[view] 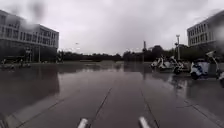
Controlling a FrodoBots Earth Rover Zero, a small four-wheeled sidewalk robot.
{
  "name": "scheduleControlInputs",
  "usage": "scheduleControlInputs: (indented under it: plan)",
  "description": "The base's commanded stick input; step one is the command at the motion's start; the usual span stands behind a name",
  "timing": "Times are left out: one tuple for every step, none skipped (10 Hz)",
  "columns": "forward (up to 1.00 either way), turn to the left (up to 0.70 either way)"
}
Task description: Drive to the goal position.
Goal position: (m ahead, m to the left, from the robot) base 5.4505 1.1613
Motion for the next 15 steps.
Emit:
scheduleControlInputs:
  plan:
    - [1.0, 0.02]
    - [1.0, 0.02]
    - [1.0, 0.02]
    - [1.0, 0.03]
    - [1.0, 0.05]
    - [1.0, 0.23]
    - [1.0, 0.32]
    - [1.0, 0.4]
    - [1.0, 0.4]
    - [1.0, 0.12]
    - [1.0, 0.0]
    - [1.0, 0.0]
    - [1.0, 0.0]
    - [1.0, 0.0]
    - [1.0, 0.0]
